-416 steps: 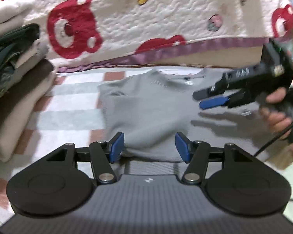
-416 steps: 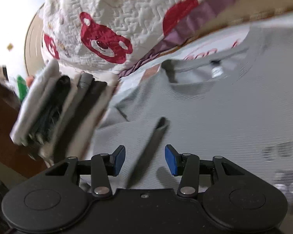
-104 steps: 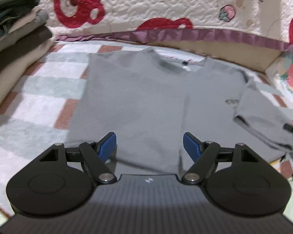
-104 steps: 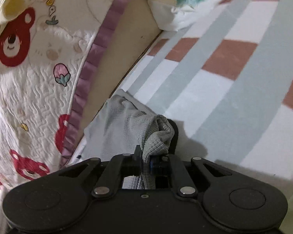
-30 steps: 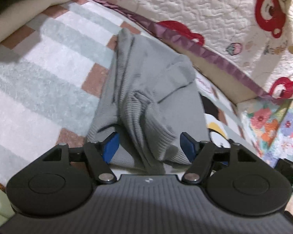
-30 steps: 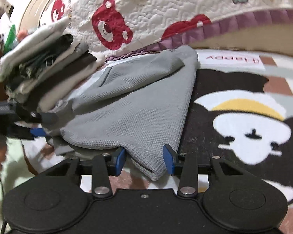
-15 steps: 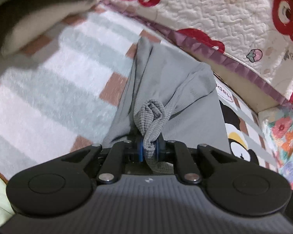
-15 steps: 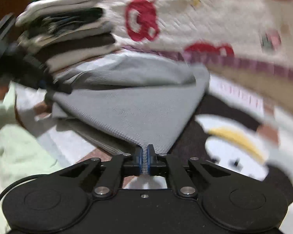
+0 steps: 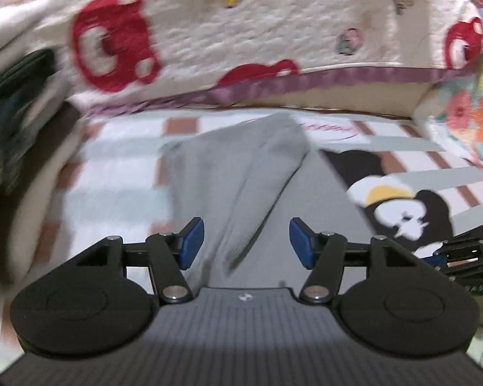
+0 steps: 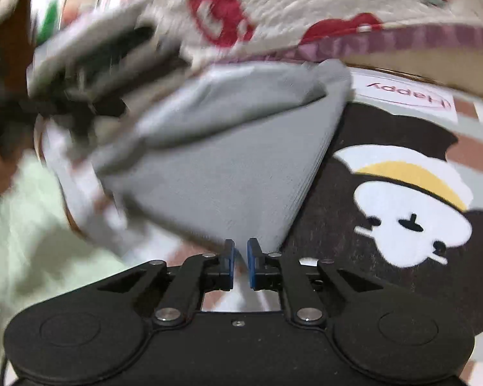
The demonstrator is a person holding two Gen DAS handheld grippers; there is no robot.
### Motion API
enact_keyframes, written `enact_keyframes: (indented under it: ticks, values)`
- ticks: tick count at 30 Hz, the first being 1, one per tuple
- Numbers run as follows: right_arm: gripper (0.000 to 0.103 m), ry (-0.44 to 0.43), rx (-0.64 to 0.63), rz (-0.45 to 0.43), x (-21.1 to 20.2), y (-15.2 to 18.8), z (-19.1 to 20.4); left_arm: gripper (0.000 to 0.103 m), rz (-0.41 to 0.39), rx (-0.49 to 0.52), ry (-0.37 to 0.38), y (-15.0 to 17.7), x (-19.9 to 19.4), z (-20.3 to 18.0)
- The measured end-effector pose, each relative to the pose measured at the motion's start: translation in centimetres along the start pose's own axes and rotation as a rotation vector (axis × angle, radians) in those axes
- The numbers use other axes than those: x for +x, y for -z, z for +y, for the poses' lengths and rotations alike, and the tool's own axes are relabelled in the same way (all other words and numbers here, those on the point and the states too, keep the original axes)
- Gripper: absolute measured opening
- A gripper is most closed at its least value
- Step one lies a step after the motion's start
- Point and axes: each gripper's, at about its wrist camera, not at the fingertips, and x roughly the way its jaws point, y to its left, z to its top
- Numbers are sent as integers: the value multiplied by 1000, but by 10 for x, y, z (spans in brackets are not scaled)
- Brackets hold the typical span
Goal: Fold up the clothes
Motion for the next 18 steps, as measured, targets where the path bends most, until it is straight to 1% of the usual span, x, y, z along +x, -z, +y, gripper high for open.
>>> enact_keyframes:
  ticks: [1, 2, 3, 4, 5, 7, 10, 12, 13, 14, 15, 16, 18]
  values:
    - [14, -18, 66, -64, -6, -1, -10, 59, 35, 14, 14, -13, 17, -3]
    - [15, -29, 121, -113, -10, -1, -20, 59, 85, 27, 16, -25, 35, -7]
    - [16, -28, 156, -133, -9, 1, -29, 59, 140, 48, 19, -38, 54, -13]
    - [16, -26, 192, -152, -8, 2, -38, 59, 163, 68, 28, -49, 69, -20]
    - [16, -18, 213, -164, -7, 2, -45, 59, 152, 79, 43, -58, 81, -24]
    - [16, 23, 200, -153, -3, 2, -48, 59, 123, 96, 62, -71, 107, -31]
    - [16, 45, 157, -155, 4, 0, -47, 59, 123, 133, 32, -82, 150, -35]
    - [16, 36, 141, -155, 9, -1, -45, 59, 140, 135, 17, -83, 169, -35]
    - [16, 25, 128, -153, 12, -2, -44, 56, 141, 139, 8, -83, 173, -36]
    - [16, 16, 113, -151, 13, -3, -42, 39, 140, 140, 14, -83, 175, -36]
    - [16, 9, 90, -149, 15, -3, -37, 26, 141, 135, 22, -84, 177, -35]
    - [16, 3, 68, -146, 16, -4, -33, 0, 143, 121, 25, -86, 178, -34]
    - [16, -12, 39, -138, 22, -3, -26, 0, 141, 90, 31, -90, 173, -31]
